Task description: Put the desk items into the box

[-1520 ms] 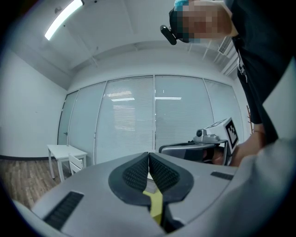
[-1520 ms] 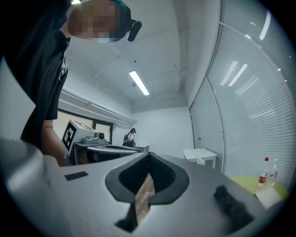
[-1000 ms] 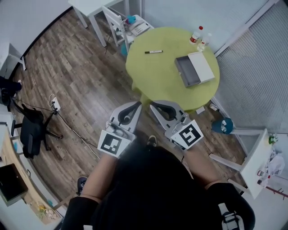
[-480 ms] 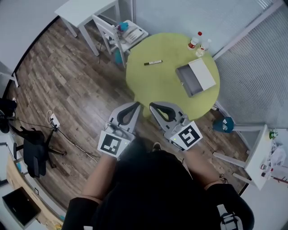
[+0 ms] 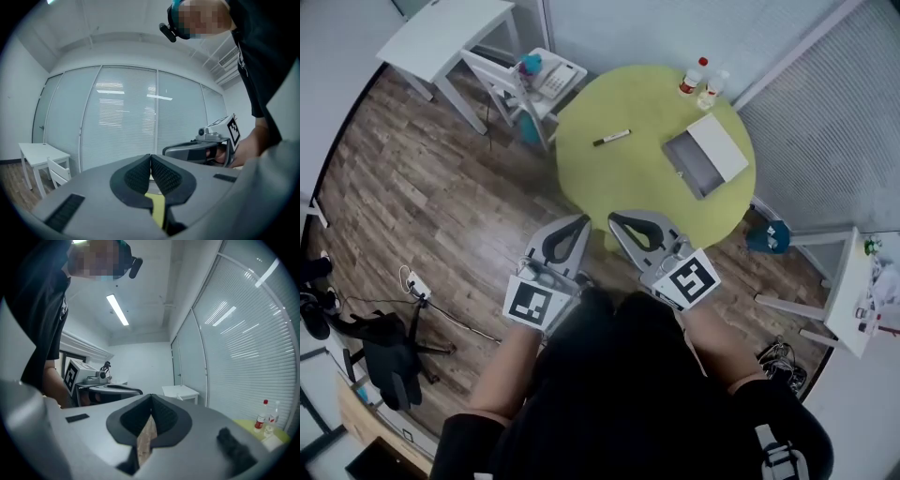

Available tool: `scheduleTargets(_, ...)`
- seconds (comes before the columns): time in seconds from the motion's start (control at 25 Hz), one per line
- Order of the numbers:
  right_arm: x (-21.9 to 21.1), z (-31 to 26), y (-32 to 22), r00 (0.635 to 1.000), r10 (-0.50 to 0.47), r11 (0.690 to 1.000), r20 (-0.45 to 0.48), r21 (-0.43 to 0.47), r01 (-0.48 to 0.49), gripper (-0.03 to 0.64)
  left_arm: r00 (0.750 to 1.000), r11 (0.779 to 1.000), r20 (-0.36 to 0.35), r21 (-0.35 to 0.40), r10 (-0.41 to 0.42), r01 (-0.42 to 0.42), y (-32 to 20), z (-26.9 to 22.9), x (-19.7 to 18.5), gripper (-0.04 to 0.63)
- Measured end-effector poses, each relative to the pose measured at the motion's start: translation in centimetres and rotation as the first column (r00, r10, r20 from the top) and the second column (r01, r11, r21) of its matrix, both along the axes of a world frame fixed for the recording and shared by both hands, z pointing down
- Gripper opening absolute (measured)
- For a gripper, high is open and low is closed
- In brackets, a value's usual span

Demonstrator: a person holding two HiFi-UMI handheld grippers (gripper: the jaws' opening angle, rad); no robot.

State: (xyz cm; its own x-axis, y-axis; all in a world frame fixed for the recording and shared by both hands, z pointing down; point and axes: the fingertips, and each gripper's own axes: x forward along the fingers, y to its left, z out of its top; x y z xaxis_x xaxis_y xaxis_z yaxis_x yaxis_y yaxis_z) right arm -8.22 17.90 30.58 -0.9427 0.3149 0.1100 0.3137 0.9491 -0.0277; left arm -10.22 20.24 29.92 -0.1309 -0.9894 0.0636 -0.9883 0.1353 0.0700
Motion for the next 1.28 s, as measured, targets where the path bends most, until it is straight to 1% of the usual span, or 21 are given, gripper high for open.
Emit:
scheduleTargets(0.12,-0.9,0.3,-0.5,0.999,0.034,0.999,-0.007,0.005,-0.034,0.018,1.000,1.000,-0.005,-0.009,0.022,-0.022,-0.4,0.7,-1.1,0.012)
scheduleTargets(0.2,-1.4,0.4,-0.9,0.999,0.051,0.999,-0.012,0.002,-0.051,0.018,1.000,1.000,-0.014,0.000,0.027,-0.027,-0.8,0.8,-1.8,0.012)
scheduleTargets(0.36,-2.5,1.0,-2.0,0.998,0.065,0.998,-0.020,-0.005,-0.065,0.018,0.999,0.999,-0.018,0.001,0.038,-0.038,-2.1,1.3,-3.2,0.012)
scheduleTargets(0.6,-4.5,2.1,-4.7,0.998,0.048,0.999,-0.032,-0.016,-0.049,0.018,0.999,0.999,-0.005,-0.004,0.037,-0.037,-5.2,2.0,-5.3,0.012)
scheduleTargets(0.84,-7.5,3.2,-8.7,0.998,0.043,0.999,-0.042,-0.012,-0.044,0.018,0.999,0.999,-0.031,-0.006,0.033,-0.034,-8.6,2.8,-8.2,0.012)
scheduleTargets(0.96,-9.1,3.5,-10.9,0.998,0.039,0.999,-0.041,-0.023,-0.040,0.018,1.000,1.000,-0.015,-0.014,0.019,-0.019,-10.6,3.4,-9.9,0.012)
scheduleTargets(1.12,-10.3,4.1,-13.7,0.998,0.034,0.999,-0.043,-0.037,-0.036,0.018,1.000,0.999,-0.003,-0.037,0.027,-0.027,-13.5,4.5,-10.8,0.012)
scheduleTargets(1.28,-11.6,5.0,-15.9,0.998,0.030,0.999,-0.053,-0.042,-0.032,0.018,1.000,0.999,0.004,-0.040,0.021,-0.021,-15.9,5.1,-12.0,0.012)
